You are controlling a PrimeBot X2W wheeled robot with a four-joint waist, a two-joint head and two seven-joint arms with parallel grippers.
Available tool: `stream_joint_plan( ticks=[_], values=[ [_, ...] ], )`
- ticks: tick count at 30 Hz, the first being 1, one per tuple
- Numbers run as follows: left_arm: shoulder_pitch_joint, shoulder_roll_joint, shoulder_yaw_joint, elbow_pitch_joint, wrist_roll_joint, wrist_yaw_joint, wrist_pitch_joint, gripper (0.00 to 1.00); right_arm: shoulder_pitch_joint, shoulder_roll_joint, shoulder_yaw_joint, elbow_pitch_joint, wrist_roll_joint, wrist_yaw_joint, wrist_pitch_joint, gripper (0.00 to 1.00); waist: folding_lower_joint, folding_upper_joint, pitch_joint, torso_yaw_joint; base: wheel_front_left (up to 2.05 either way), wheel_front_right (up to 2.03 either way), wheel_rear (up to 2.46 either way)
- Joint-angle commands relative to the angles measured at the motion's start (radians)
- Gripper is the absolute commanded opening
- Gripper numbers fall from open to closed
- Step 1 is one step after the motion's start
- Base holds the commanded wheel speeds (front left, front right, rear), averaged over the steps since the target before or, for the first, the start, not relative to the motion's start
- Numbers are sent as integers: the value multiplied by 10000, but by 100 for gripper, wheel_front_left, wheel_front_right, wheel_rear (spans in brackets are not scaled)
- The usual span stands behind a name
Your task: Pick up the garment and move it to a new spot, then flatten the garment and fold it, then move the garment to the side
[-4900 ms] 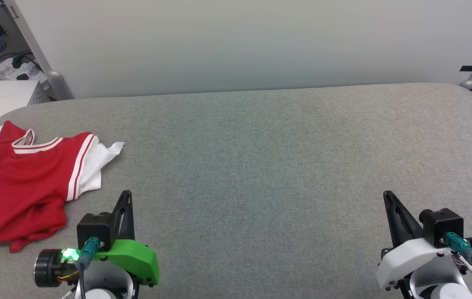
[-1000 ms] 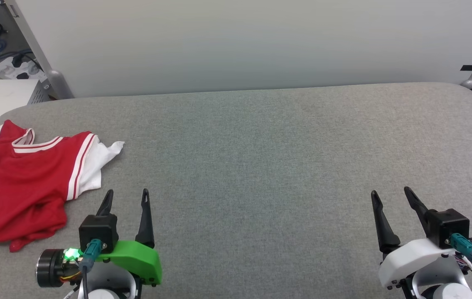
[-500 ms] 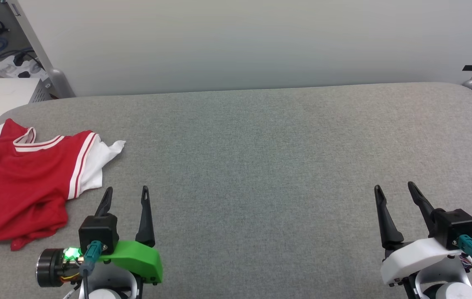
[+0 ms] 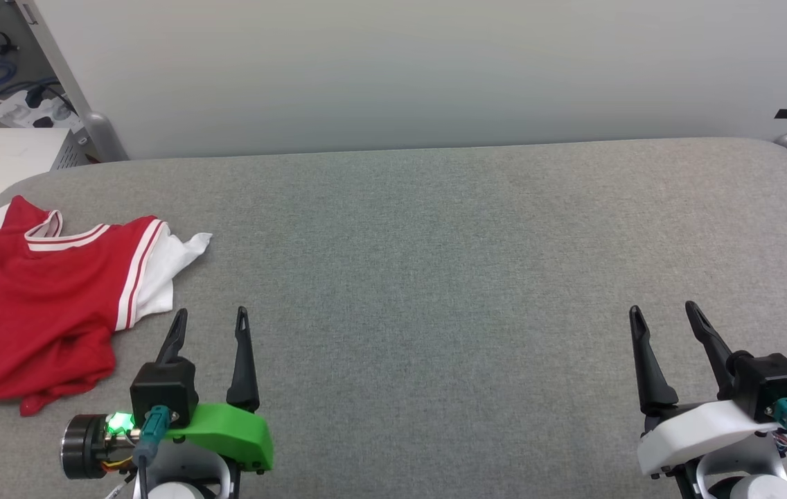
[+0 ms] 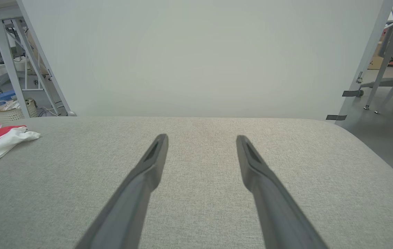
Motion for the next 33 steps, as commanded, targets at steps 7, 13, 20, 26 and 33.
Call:
stream_joint_plan(
  ticks=[7, 13, 20, 26, 33],
  values=[
    [91, -22, -97, -28, -33, 131, -255, 100, 166, 9, 0, -130, 167, -4, -250, 100, -2, 0, -9, 34, 0, 0, 0],
    [115, -25, -147, -10, -57, 177, -379, 100, 220, 10, 10, -158, 265, -4, -373, 100, -2, 0, -30, 63, 0, 0, 0],
    [145, -28, -203, 0, -97, 216, -522, 100, 288, 12, 25, -195, 340, -5, -515, 100, -2, 0, -45, 95, 0, 0, 0],
    [199, -31, -256, 37, -147, 259, -667, 100, 371, 13, 24, -215, 414, -5, -659, 100, -2, 0, -75, 115, 0, 0, 0],
    [253, -33, -307, 80, -176, 317, -810, 100, 460, 14, 22, -235, 488, -6, -801, 100, -2, 0, -100, 137, 0, 0, 0]
  ],
)
